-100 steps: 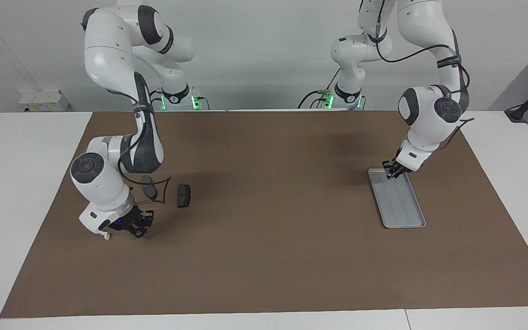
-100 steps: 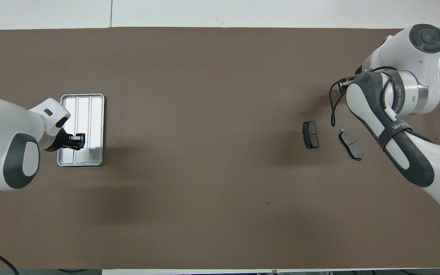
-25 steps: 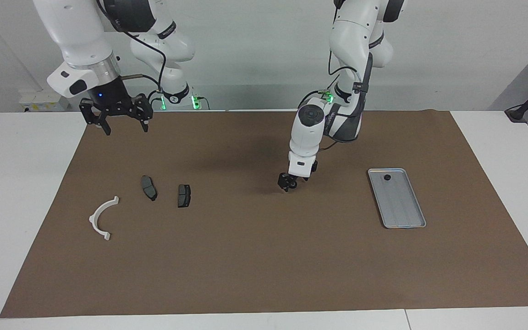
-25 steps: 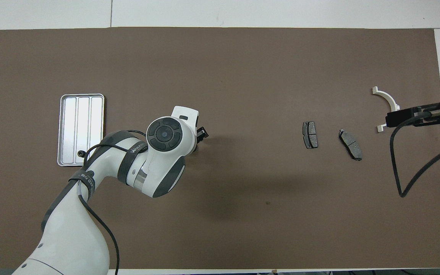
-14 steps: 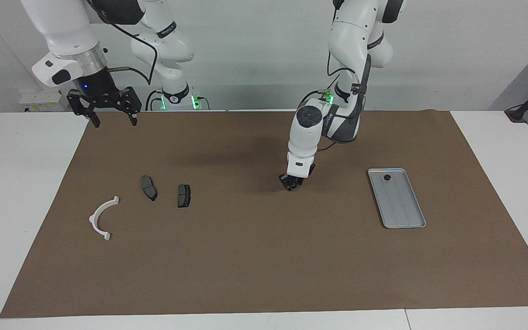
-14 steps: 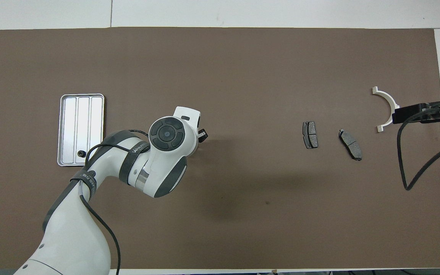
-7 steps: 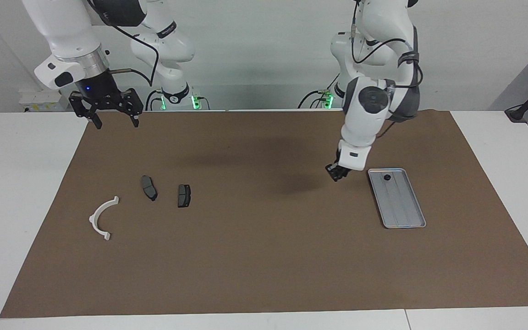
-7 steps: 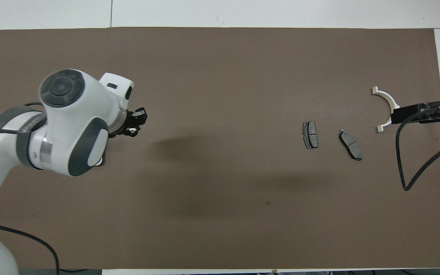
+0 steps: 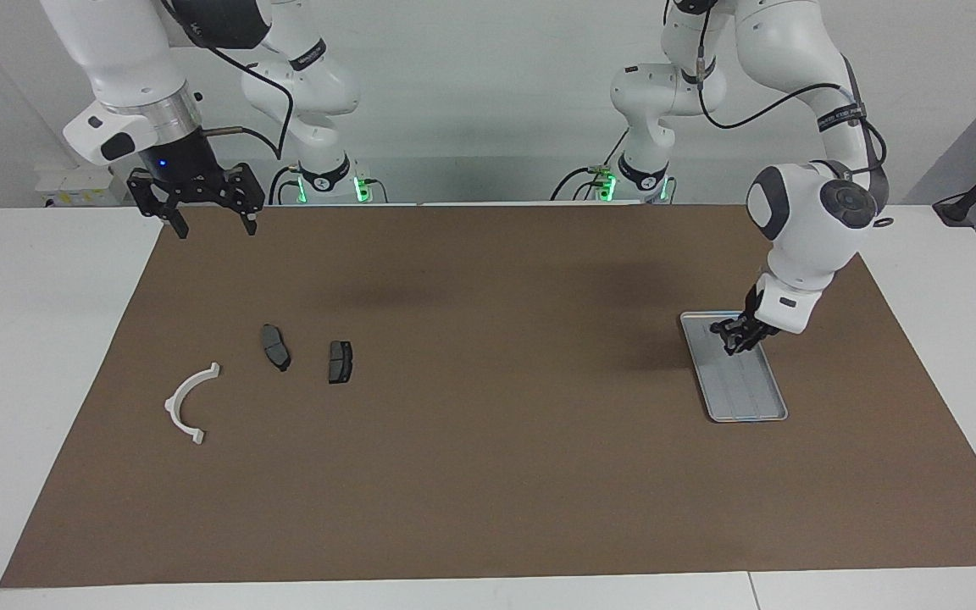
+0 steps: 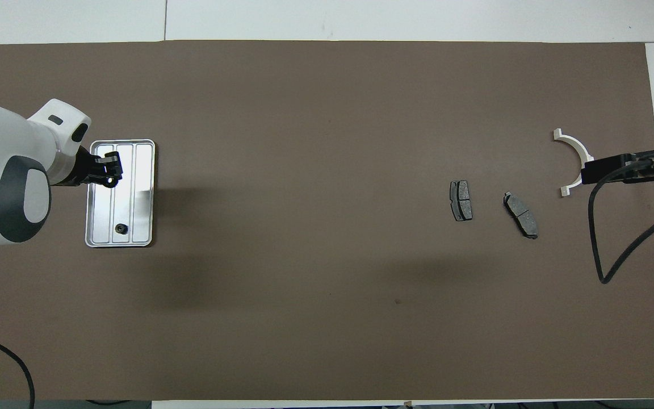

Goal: Pick bearing gear from pile to tray

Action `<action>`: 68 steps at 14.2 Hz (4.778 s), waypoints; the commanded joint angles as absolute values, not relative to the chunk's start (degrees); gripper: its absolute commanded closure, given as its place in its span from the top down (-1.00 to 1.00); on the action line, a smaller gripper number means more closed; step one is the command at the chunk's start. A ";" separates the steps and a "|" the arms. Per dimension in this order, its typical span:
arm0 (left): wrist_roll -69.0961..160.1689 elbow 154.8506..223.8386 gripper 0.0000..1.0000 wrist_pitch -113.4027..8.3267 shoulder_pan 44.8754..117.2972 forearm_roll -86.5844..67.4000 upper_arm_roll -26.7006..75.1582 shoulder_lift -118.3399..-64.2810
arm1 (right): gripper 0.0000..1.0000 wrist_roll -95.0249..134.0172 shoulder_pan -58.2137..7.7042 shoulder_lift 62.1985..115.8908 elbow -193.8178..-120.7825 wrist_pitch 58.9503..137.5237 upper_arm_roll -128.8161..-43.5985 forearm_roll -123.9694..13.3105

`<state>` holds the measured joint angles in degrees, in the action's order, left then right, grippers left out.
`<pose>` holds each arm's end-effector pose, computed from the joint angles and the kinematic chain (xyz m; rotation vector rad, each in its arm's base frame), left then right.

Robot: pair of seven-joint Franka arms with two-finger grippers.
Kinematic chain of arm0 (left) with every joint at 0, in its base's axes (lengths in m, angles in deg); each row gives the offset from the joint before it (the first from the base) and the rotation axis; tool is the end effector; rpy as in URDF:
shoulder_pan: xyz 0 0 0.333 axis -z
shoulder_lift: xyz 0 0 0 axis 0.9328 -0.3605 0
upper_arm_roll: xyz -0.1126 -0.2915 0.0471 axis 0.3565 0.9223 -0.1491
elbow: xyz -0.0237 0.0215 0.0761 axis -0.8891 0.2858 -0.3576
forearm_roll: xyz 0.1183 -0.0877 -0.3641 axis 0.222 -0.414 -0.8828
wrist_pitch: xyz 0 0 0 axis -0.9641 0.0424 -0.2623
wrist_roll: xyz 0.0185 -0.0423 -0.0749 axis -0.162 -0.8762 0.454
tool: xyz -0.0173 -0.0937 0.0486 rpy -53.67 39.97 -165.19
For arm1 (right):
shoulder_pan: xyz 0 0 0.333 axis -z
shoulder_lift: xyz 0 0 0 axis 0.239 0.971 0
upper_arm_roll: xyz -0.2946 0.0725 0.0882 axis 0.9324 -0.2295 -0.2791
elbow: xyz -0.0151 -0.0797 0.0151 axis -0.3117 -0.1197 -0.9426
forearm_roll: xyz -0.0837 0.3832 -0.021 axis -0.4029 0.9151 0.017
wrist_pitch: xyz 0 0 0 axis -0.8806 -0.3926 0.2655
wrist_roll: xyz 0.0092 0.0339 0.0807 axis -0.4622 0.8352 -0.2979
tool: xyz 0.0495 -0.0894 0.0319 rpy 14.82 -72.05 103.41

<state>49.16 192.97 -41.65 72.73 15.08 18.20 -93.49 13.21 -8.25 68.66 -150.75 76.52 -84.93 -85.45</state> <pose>0.6014 -0.0105 0.3699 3.1241 0.3065 0.0696 0.5353 0.0065 0.6241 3.1373 0.0578 0.1013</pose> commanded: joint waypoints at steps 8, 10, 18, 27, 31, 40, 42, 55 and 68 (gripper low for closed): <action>51.92 197.65 -0.81 -51.70 70.72 14.75 18.83 -98.21 | 1.00 12.73 -8.29 69.05 -148.91 76.53 -84.90 -84.86; 52.28 197.83 -0.74 -51.79 70.72 14.75 18.83 -98.21 | 1.00 12.64 -8.38 68.96 -148.91 76.53 -84.90 -84.86; 52.19 185.82 1.00 -29.34 70.10 14.84 18.57 -91.63 | 1.00 12.64 -8.38 69.48 -149.26 76.62 -84.81 -84.86; 52.19 170.85 1.00 -4.70 69.93 14.75 19.09 -85.84 | 1.00 12.64 -8.38 70.10 -149.17 73.01 -84.90 -84.86; 52.28 171.20 1.00 -1.34 69.92 14.75 19.00 -83.18 | 1.00 12.64 -8.38 69.66 -149.08 72.92 -84.98 -84.86; 55.27 171.99 1.00 -1.26 68.52 14.84 19.44 -81.43 | 1.00 12.55 -8.38 69.40 -149.35 73.10 -85.16 -84.86; 55.27 172.25 1.00 -1.25 68.52 14.84 19.62 -81.16 | 1.00 12.55 -8.38 69.31 -149.35 73.10 -85.16 -84.86; 55.35 172.61 1.00 -2.05 67.73 15.02 20.32 -80.02 | 1.00 12.64 -8.38 69.40 -149.35 73.72 -85.33 -84.86; 58.08 172.34 1.00 -2.22 67.73 14.93 20.59 -80.28 | 1.00 12.55 -8.47 69.22 -149.52 73.54 -85.33 -84.86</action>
<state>56.71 171.97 -1.85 69.07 15.08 19.73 -80.92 13.21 -8.46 69.77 -149.43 73.90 -85.19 -85.45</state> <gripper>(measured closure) 0.000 0.000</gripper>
